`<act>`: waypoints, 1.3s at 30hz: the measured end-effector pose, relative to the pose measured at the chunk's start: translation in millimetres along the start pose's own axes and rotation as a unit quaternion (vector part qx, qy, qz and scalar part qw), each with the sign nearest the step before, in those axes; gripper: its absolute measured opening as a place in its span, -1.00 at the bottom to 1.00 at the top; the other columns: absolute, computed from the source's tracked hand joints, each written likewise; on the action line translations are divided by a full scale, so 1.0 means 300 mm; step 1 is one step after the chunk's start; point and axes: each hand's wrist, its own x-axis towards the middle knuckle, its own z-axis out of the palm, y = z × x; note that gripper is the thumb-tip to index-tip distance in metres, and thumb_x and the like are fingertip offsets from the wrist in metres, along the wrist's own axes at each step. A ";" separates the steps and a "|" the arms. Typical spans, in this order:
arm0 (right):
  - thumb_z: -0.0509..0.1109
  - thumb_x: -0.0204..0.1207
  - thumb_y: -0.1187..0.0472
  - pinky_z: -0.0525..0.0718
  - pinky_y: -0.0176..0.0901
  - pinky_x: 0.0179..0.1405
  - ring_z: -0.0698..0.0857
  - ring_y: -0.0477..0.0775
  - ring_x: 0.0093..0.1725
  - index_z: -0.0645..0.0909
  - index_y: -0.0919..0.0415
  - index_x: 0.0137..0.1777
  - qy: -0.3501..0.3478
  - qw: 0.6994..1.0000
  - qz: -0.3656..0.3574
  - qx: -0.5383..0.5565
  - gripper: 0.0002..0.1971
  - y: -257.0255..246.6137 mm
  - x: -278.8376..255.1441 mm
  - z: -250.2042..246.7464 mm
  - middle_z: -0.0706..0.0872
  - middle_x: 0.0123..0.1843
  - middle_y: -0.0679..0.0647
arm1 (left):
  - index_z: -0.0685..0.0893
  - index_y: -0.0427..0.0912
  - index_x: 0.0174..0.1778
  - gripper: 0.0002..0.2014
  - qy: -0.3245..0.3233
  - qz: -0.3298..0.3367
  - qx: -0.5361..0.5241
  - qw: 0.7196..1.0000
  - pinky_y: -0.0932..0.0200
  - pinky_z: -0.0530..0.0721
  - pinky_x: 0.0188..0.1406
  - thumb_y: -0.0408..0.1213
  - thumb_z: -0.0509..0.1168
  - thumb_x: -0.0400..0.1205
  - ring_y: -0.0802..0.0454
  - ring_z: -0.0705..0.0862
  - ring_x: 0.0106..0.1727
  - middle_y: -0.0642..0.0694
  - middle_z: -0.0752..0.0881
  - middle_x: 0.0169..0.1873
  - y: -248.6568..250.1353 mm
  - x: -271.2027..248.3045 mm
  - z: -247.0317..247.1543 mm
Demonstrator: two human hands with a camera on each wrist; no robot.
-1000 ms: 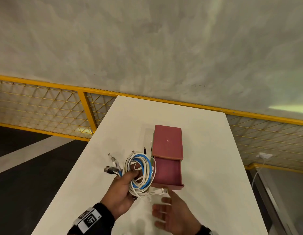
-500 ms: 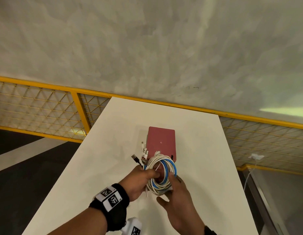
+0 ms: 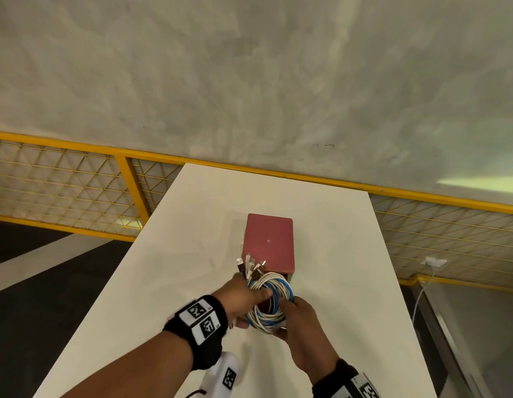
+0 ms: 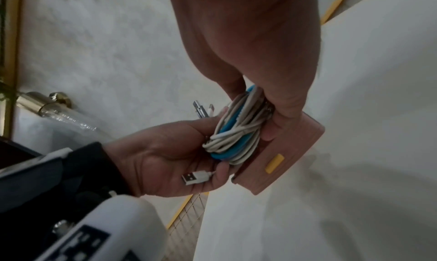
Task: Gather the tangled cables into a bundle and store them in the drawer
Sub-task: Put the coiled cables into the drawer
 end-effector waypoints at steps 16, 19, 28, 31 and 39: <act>0.23 0.69 0.16 0.82 -0.02 -0.08 0.83 0.10 -0.03 0.67 0.16 0.07 0.015 0.995 0.009 -0.094 -0.81 0.011 -0.028 -0.021 0.84 -0.01 0.11 | 0.63 -0.32 0.06 -0.74 0.107 0.137 0.260 0.950 0.05 0.51 -0.22 -0.24 0.10 0.71 -0.18 0.65 -0.11 -0.32 0.75 0.00 -0.025 0.000 0.037; 0.22 0.71 0.13 0.79 -0.05 -0.11 0.81 0.09 -0.02 0.67 0.13 0.04 0.011 0.995 0.019 -0.097 -0.81 0.004 -0.026 -0.019 0.83 -0.01 0.09 | 0.69 -0.34 -0.03 -0.84 0.077 0.139 0.292 0.943 0.13 0.36 -0.35 -0.31 0.36 0.59 -0.15 0.66 -0.21 -0.33 0.76 -0.09 -0.016 0.007 0.034; 0.16 0.66 0.06 0.82 0.18 -0.06 0.79 0.20 -0.04 0.66 0.17 0.02 0.039 0.971 -0.059 -0.228 -0.72 -0.016 0.040 -0.005 0.80 0.00 0.16 | 0.62 -0.09 0.19 -0.68 0.171 0.114 0.303 0.931 -0.08 0.72 0.07 -0.14 0.14 0.57 -0.23 0.73 0.03 -0.20 0.73 0.11 0.005 0.065 0.015; 0.11 0.67 0.12 0.71 0.01 0.04 0.75 0.14 0.04 0.66 0.16 0.12 0.063 0.930 -0.138 -0.335 -0.71 -0.021 0.075 0.002 0.79 0.06 0.09 | 0.65 0.14 0.18 -0.70 0.219 0.132 0.317 0.913 0.05 0.71 -0.05 -0.09 0.20 0.55 -0.13 0.77 0.00 0.00 0.80 -0.01 0.000 0.056 -0.012; 0.05 0.71 0.15 0.73 0.02 -0.03 0.77 0.15 -0.02 0.56 0.20 0.24 0.083 0.841 -0.210 -0.491 -0.70 0.004 0.113 0.028 0.80 0.05 0.15 | 0.70 0.09 0.15 -0.71 0.211 0.209 0.399 0.867 0.02 0.71 -0.12 -0.11 0.11 0.64 -0.13 0.66 0.05 -0.05 0.67 0.12 -0.074 0.067 0.001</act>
